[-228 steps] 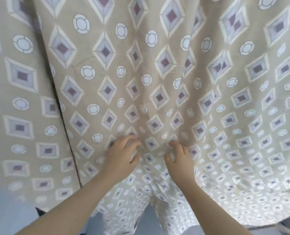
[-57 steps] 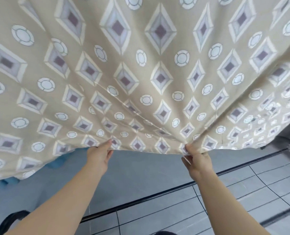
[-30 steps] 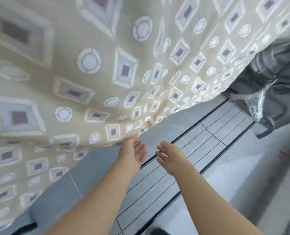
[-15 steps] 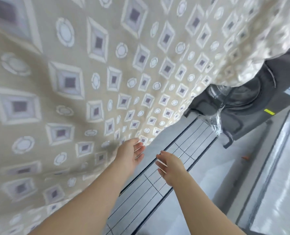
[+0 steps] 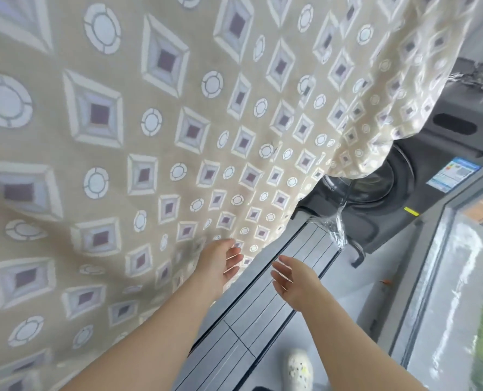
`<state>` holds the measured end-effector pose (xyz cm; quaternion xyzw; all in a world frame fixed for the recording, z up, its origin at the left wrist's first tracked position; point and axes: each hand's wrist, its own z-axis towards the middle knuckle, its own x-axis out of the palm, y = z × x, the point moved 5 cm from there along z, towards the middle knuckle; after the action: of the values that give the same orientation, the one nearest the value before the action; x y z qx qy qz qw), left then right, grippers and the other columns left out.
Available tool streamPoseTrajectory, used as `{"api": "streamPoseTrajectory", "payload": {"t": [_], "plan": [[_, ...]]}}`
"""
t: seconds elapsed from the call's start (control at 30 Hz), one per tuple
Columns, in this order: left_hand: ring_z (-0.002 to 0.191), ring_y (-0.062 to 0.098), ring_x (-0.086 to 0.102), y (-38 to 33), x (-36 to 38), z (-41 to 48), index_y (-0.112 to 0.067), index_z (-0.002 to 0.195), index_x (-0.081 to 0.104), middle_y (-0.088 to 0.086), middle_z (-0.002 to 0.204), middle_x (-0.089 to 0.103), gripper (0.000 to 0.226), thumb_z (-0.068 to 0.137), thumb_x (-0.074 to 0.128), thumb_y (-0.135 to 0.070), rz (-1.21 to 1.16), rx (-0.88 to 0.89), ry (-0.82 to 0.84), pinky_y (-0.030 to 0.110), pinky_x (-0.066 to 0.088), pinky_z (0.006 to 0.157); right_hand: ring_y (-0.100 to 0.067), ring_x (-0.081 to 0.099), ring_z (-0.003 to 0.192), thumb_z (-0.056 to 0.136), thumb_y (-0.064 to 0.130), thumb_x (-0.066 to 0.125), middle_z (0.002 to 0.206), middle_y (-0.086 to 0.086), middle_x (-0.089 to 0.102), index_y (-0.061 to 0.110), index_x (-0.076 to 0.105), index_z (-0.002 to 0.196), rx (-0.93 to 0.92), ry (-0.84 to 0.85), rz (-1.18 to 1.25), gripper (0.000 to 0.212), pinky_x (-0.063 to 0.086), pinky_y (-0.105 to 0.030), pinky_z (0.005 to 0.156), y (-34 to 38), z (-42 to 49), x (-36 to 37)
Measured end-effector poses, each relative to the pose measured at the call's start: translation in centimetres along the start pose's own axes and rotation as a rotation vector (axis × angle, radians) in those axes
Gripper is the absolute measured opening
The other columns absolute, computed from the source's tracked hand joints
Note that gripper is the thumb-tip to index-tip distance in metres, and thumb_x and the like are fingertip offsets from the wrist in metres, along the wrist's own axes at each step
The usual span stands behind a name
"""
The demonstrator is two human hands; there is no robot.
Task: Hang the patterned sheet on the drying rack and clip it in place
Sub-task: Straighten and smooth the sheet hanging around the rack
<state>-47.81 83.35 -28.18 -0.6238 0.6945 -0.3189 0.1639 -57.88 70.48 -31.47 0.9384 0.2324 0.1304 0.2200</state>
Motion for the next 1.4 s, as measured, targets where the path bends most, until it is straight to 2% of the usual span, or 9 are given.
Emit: {"api": "streamPoseTrajectory", "payload": {"t": [0.3, 0.47, 0.8, 0.9, 1.0, 1.1, 1.2, 1.3, 1.4], "plan": [[0.059, 0.011, 0.057, 0.0, 12.1, 7.3, -0.018, 0.079, 0.055, -0.002, 0.068, 0.056, 0.011, 0.089, 0.055, -0.014, -0.115, -0.072, -0.128, 0.024, 0.038, 0.057, -0.015, 0.059, 0.067, 0.09, 0.015, 0.057, 0.079, -0.003, 0.065, 0.011, 0.061, 0.093, 0.044, 0.024, -0.151, 0.006, 0.047, -0.024, 0.056, 13.9, 10.0, -3.6], [0.072, 0.013, 0.059, 1.2, 15.7, 10.1, -0.015, 0.09, 0.057, -0.001, 0.078, 0.059, 0.005, 0.091, 0.052, -0.015, -0.218, -0.152, -0.242, 0.025, 0.042, 0.062, -0.015, 0.058, 0.066, 0.091, 0.015, 0.055, 0.076, -0.003, 0.064, 0.012, 0.062, 0.086, 0.085, 0.014, -0.246, 0.01, 0.047, -0.024, 0.057, 18.7, 14.1, -4.7], [0.071, 0.013, 0.057, 3.9, 15.9, 12.5, -0.015, 0.082, 0.057, 0.002, 0.08, 0.06, 0.02, 0.096, 0.044, -0.016, -0.269, -0.25, -0.387, 0.024, 0.04, 0.061, -0.017, 0.057, 0.067, 0.093, 0.016, 0.052, 0.08, -0.003, 0.063, 0.013, 0.061, 0.085, 0.207, 0.112, -0.304, 0.012, 0.045, -0.026, 0.059, 17.8, 18.6, -3.2], [0.078, 0.02, 0.058, 4.9, 15.6, 14.1, -0.011, 0.096, 0.056, 0.006, 0.088, 0.062, 0.023, 0.099, 0.033, -0.012, -0.243, -0.259, -0.37, 0.024, 0.039, 0.062, -0.017, 0.056, 0.069, 0.094, 0.016, 0.05, 0.083, -0.004, 0.063, 0.013, 0.06, 0.086, 0.191, 0.139, -0.271, 0.013, 0.045, -0.026, 0.062, 17.7, 20.4, -2.6], [0.081, 0.02, 0.058, 6.1, 14.2, 16.4, -0.012, 0.104, 0.055, 0.006, 0.09, 0.062, 0.02, 0.099, 0.036, -0.016, -0.255, -0.249, -0.372, 0.025, 0.04, 0.066, -0.017, 0.055, 0.068, 0.092, 0.017, 0.053, 0.086, -0.003, 0.063, 0.014, 0.059, 0.088, 0.181, 0.163, -0.277, 0.008, 0.044, -0.025, 0.062, 16.7, 22.8, -2.1], [0.089, 0.023, 0.058, 7.0, 13.1, 19.0, -0.015, 0.105, 0.054, 0.004, 0.086, 0.061, 0.017, 0.099, 0.039, -0.019, -0.312, -0.228, -0.364, 0.031, 0.042, 0.073, -0.017, 0.056, 0.072, 0.088, 0.019, 0.062, 0.096, -0.001, 0.061, 0.013, 0.06, 0.1, 0.17, 0.191, -0.325, 0.013, 0.046, -0.025, 0.061, 15.6, 25.5, -1.2], [0.098, 0.026, 0.055, 8.5, 12.3, 21.9, -0.015, 0.099, 0.051, 0.008, 0.1, 0.06, 0.011, 0.099, 0.04, -0.017, -0.397, -0.202, -0.372, 0.034, 0.039, 0.082, -0.02, 0.056, 0.083, 0.09, 0.02, 0.06, 0.111, -0.003, 0.055, 0.015, 0.057, 0.109, 0.149, 0.243, -0.341, 0.019, 0.044, -0.028, 0.066, 14.8, 28.8, 0.0], [0.096, 0.026, 0.057, 9.5, 11.1, 25.0, -0.017, 0.084, 0.052, 0.006, 0.106, 0.057, 0.017, 0.097, 0.042, -0.016, -0.479, -0.148, -0.355, 0.032, 0.042, 0.073, -0.025, 0.054, 0.101, 0.091, 0.019, 0.055, 0.111, -0.002, 0.055, 0.016, 0.058, 0.095, 0.136, 0.357, -0.232, 0.006, 0.041, -0.032, 0.077, 14.0, 31.7, 1.8], [0.083, 0.021, 0.06, 10.2, 9.9, 28.1, -0.017, 0.085, 0.054, 0.003, 0.095, 0.059, 0.013, 0.096, 0.046, -0.015, -0.58, -0.069, -0.315, 0.031, 0.044, 0.069, -0.023, 0.056, 0.104, 0.089, 0.012, 0.054, 0.099, 0.0, 0.058, 0.017, 0.056, 0.083, 0.064, 0.498, -0.192, 0.008, 0.044, -0.032, 0.084, 14.0, 34.3, 3.7]]}}
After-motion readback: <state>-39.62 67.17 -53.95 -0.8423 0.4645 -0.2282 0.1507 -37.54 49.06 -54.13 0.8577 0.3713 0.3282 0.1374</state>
